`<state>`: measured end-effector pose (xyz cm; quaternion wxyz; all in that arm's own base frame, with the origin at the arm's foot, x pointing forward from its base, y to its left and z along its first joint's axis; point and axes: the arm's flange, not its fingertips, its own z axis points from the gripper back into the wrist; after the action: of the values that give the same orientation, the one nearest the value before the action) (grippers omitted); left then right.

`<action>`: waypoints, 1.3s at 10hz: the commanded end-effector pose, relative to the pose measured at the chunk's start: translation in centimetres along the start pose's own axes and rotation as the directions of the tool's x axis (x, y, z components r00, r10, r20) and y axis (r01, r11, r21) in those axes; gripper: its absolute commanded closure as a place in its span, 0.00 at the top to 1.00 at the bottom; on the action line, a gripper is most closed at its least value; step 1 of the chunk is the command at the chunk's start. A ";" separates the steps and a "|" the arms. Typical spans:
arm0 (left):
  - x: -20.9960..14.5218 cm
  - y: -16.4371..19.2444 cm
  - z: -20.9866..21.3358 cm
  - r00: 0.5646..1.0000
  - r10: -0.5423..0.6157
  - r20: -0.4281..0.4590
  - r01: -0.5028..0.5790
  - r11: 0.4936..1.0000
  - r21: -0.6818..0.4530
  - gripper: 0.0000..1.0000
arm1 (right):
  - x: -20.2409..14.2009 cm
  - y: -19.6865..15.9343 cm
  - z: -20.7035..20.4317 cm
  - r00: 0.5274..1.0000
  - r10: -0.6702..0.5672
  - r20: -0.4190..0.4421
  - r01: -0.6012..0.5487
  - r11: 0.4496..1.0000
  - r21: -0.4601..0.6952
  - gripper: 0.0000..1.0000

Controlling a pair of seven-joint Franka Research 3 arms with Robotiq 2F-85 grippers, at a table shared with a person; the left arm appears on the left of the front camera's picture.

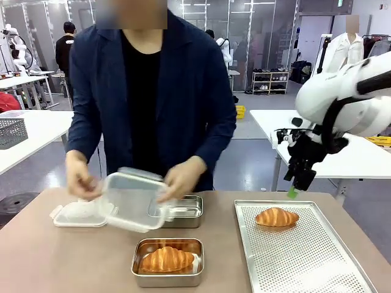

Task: Place the bread into the airtight container.
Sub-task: Pick up a Butter Roll and place it into an empty Airtight Container.

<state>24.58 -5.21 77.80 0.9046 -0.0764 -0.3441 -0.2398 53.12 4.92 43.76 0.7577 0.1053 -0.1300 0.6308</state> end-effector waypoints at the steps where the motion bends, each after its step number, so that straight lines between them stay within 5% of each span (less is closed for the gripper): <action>1: 0.0 0.0 0.1 1.000 -0.011 -0.001 0.011 1.000 -0.007 1.00 | 0.4 -1.9 -0.9 0.993 0.016 0.119 -0.021 0.999 0.039 1.00; 2: 0.0 0.0 0.1 1.000 -0.011 -0.001 0.011 1.000 -0.007 1.00 | -1.0 -1.0 0.6 0.985 0.004 0.173 -0.005 1.000 0.006 1.00; 3: 0.0 0.0 0.1 1.000 -0.011 -0.001 0.011 1.000 -0.007 1.00 | -6.0 0.8 4.0 0.934 -0.029 0.356 0.052 0.997 -0.055 1.00; 4: 0.0 0.0 0.1 1.000 -0.011 -0.001 0.011 1.000 -0.007 1.00 | -12.3 3.1 6.6 0.894 -0.102 0.435 0.163 0.981 -0.105 1.00; 6: 0.0 0.0 0.1 1.000 -0.011 -0.001 0.011 1.000 -0.007 1.00 | -24.4 9.4 10.4 0.730 -0.158 0.665 0.362 0.914 -0.180 1.00; 8: 0.0 0.0 0.1 1.000 -0.011 -0.001 0.011 1.000 -0.007 1.00 | -32.8 15.9 10.6 0.581 -0.165 0.797 0.525 0.824 -0.212 1.00; 10: 0.0 0.0 0.1 1.000 -0.011 -0.001 0.011 1.000 -0.007 1.00 | -37.9 21.6 8.4 0.469 -0.183 0.864 0.650 0.734 -0.197 1.00; 13: 0.0 0.0 0.1 1.000 -0.011 -0.001 0.011 1.000 -0.007 1.00 | -39.3 25.2 5.6 0.431 -0.244 0.869 0.705 0.691 -0.156 1.00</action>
<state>24.57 -5.20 77.82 0.9045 -0.0762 -0.3443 -0.2397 20.69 -30.10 36.38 0.7688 0.2097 -0.5707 0.1984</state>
